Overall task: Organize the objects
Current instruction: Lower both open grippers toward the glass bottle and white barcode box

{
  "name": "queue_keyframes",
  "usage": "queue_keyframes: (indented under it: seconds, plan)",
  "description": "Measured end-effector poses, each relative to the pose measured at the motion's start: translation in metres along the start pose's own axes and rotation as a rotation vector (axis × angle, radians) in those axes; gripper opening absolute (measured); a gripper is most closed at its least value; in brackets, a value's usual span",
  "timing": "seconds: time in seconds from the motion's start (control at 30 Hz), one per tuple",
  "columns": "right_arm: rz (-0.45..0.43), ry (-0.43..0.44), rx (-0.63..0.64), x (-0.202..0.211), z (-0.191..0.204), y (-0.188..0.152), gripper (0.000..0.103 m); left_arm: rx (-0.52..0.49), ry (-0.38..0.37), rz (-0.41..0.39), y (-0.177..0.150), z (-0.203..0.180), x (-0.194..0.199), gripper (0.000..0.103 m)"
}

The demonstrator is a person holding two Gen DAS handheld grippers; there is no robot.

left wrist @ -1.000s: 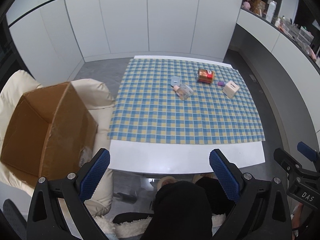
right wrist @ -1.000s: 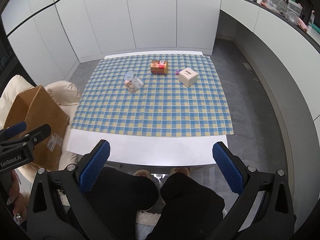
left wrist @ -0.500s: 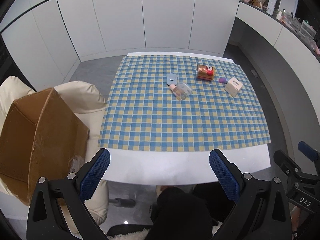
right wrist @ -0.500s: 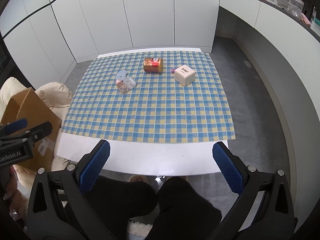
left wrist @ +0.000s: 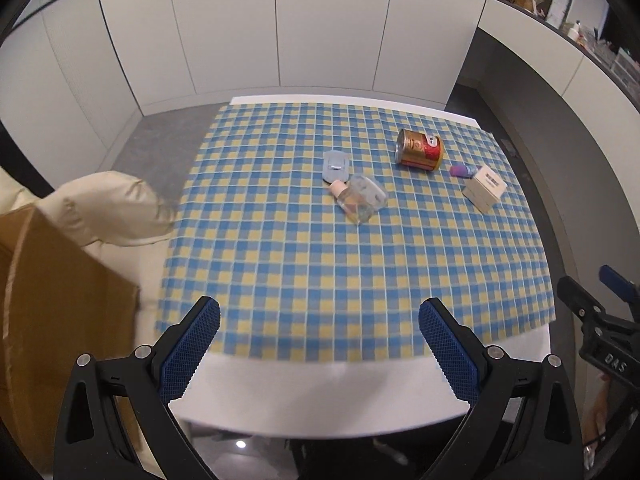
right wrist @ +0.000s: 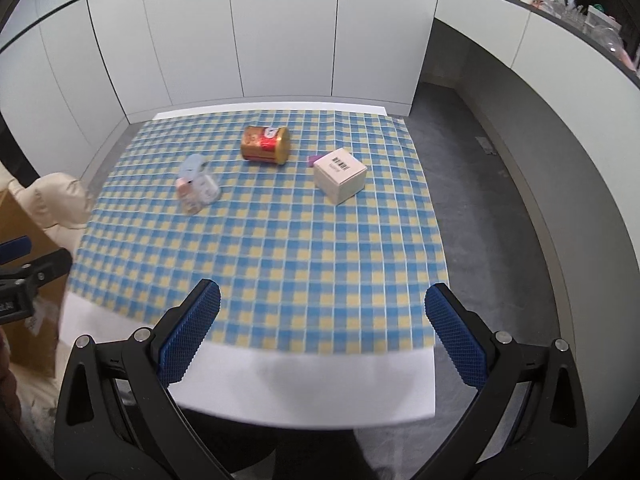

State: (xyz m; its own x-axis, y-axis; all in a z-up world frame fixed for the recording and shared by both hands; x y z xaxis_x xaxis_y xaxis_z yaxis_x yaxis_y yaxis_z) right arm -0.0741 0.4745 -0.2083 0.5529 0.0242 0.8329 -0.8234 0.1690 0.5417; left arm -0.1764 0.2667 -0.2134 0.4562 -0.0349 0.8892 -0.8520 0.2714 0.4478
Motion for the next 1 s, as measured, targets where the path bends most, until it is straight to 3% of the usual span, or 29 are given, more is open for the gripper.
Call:
queue_keyframes:
  seconds: [0.23,0.33,0.5,0.7,0.83,1.0]
  plan:
    - [0.047,0.08,0.042,-0.071,-0.025,0.024,0.103,-0.023,-0.077,0.034,0.029,-0.022,-0.067,0.1]
    - [0.054,0.058,0.035,-0.098,-0.036,0.031,0.103,-0.042,-0.098,0.032,0.04,-0.03,-0.093,0.1]
    - [0.019,0.104,0.052,-0.133,-0.055,0.048,0.103,-0.101,-0.08,0.065,0.055,-0.048,-0.143,0.1]
    - [0.035,0.026,0.121,-0.183,-0.071,0.07,0.103,-0.157,-0.104,0.045,0.065,-0.067,-0.176,0.1]
    - [0.061,0.033,0.16,-0.206,-0.071,0.08,0.103,-0.249,-0.054,0.019,0.073,-0.079,-0.195,0.1]
    - [0.064,0.072,0.179,-0.215,-0.064,0.083,0.103,-0.31,-0.088,-0.026,0.079,-0.086,-0.202,0.099]
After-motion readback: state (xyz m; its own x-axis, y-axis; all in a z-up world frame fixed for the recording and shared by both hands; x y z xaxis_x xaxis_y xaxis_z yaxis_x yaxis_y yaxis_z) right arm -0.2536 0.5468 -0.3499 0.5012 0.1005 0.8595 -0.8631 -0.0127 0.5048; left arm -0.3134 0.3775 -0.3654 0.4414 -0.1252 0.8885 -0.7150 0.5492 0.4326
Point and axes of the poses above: each gripper's, at about its wrist camera, not at the fingertips, and x roughly against the way its jaws point, z to its left, y to its top, the point moved 2 cm from there along -x, roughly the way its jaws point, and after that the axes turned 10 degrees about y, right-handed, at the moved point
